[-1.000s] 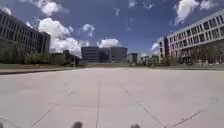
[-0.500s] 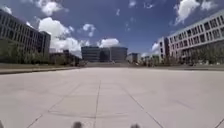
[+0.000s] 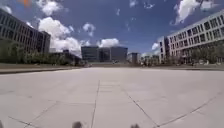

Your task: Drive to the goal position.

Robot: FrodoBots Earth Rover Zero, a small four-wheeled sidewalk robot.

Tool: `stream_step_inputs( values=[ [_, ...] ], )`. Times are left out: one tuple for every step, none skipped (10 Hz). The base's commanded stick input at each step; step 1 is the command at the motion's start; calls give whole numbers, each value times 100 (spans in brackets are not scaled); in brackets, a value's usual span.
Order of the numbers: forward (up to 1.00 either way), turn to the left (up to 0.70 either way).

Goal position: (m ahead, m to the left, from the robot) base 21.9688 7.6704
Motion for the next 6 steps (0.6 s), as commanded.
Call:
stream_step_inputs(
  values=[
    [70, 0],
    [70, 0],
    [70, 0],
    [70, 0],
    [70, 0],
    [70, 0]
  ],
)
